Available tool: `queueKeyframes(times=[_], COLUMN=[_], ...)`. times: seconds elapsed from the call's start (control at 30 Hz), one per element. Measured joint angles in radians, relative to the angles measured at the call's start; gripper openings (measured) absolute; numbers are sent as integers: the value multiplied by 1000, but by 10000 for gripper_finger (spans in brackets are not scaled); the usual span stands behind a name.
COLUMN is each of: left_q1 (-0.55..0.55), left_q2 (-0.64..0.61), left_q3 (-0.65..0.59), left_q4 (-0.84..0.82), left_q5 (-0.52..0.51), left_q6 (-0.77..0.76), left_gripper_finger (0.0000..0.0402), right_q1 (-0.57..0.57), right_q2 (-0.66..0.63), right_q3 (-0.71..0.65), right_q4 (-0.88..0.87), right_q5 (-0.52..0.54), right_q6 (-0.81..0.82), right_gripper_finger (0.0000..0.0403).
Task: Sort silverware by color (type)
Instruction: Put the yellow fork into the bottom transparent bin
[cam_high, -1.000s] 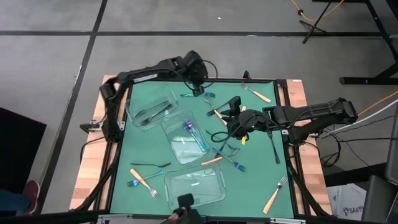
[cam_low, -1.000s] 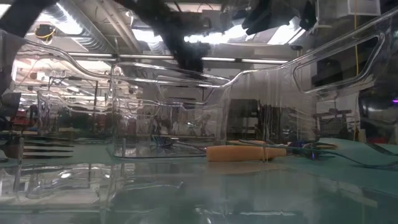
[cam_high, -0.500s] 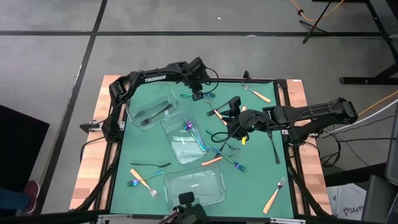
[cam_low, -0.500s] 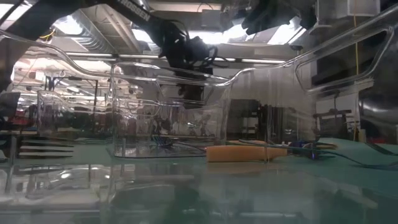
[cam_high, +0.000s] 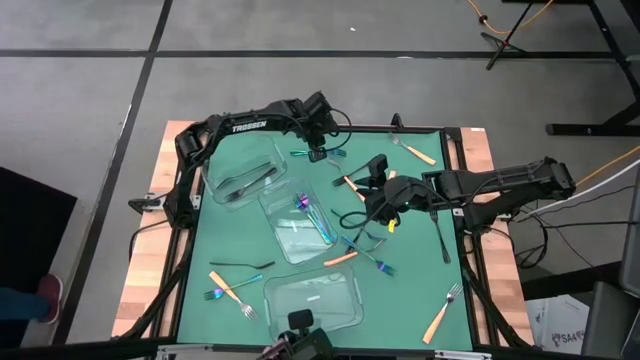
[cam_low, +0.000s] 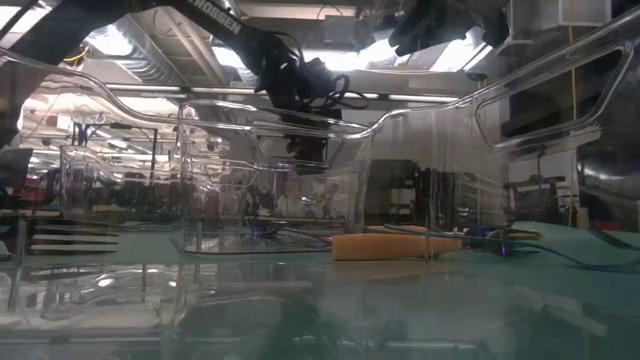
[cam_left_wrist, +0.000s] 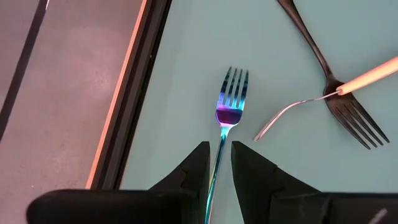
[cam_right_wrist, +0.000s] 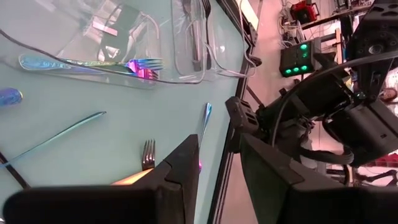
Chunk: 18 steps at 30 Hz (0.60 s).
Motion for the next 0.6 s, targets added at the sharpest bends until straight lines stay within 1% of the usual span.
queueKeyframes(times=[0.1,0.2,0.27,0.4,0.47,0.53,0.6], left_q1=[-4,-8,-13,-19,-21,-23,-23], left_q2=[0,0,0,0,0,0,0], left_q3=[0,0,-1,-1,-1,-1,-1], left_q4=[0,0,0,0,0,0,0], left_q5=[0,0,0,0,0,0,0], left_q6=[0,0,1,1,1,1,0], left_gripper_finger=[60,60,60,60,60,60,60], right_q1=[-38,-116,-180,-305,-352,-388,-410], right_q2=[0,0,0,0,3,7,14], right_q3=[0,0,-2,-36,-61,-95,-134], right_q4=[-7,-40,-54,-43,-39,-19,14], right_q5=[-5,-20,-89,-306,-387,-427,-438], right_q6=[98,226,312,448,501,553,599], right_gripper_finger=[115,115,115,115,115,115,115])
